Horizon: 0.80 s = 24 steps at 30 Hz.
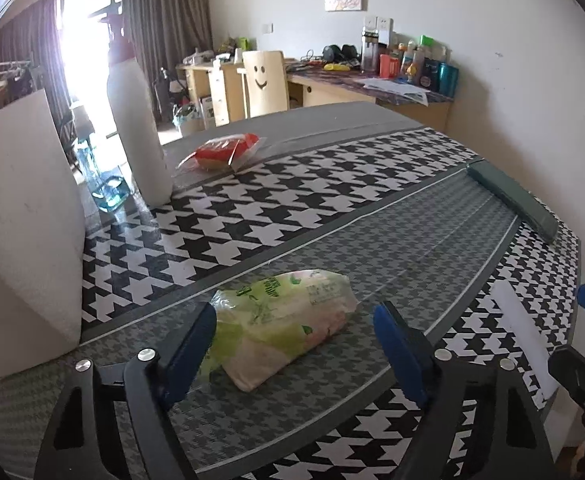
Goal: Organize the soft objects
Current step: 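Close the left tool on the clear plastic bag while the right tool reaches the foam stick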
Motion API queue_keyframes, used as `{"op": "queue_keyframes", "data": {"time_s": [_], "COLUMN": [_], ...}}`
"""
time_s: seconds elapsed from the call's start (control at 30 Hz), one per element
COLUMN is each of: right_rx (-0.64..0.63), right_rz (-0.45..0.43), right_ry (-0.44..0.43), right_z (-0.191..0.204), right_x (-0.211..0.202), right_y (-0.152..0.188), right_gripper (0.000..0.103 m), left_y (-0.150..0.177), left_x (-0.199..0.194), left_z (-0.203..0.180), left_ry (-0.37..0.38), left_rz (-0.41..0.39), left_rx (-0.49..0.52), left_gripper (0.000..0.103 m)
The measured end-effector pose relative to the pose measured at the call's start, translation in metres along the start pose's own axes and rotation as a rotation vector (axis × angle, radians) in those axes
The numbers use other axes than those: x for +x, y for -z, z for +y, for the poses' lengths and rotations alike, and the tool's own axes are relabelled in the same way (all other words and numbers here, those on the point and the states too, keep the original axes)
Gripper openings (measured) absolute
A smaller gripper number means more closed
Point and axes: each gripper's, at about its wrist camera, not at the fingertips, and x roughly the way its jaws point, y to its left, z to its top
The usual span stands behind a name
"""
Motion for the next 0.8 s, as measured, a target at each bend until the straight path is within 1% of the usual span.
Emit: {"op": "queue_keyframes", "data": {"time_s": [0.13,0.2,0.27,0.33,0.43,0.5,0.67,0.8], "right_rx": [0.007,0.007,0.004,0.002,0.005,0.010,0.013,0.008], "right_rz": [0.010,0.014,0.016,0.019,0.021,0.019,0.020,0.018], "right_ry": [-0.003,-0.007,-0.010,-0.008,-0.007,-0.003,-0.001,-0.008], "right_z": [-0.002,-0.002,-0.002,0.000,0.000,-0.001,-0.002,0.001], "right_x": [0.003,0.004,0.005,0.005,0.006,0.005,0.004,0.001], "right_y": [0.002,0.002,0.002,0.003,0.004,0.004,0.005,0.006], "right_gripper": [0.095,0.095,0.095,0.095,0.095,0.095,0.095,0.095], "left_y": [0.000,0.000,0.001,0.000,0.001,0.000,0.002,0.006], "left_x": [0.005,0.006,0.006,0.009,0.009,0.009,0.004,-0.006], "left_z": [0.002,0.003,0.005,0.006,0.004,0.003,0.008,0.009], "left_ry": [0.003,0.009,0.007,0.009,0.008,0.010,0.033,0.055], "left_rz": [0.022,0.026,0.035,0.049,0.048,0.044,0.027,-0.009], "left_rx": [-0.013,-0.020,-0.026,-0.026,-0.017,-0.012,-0.032,-0.041], "left_gripper": [0.067,0.057,0.053,0.052,0.047,0.039,0.034,0.033]}}
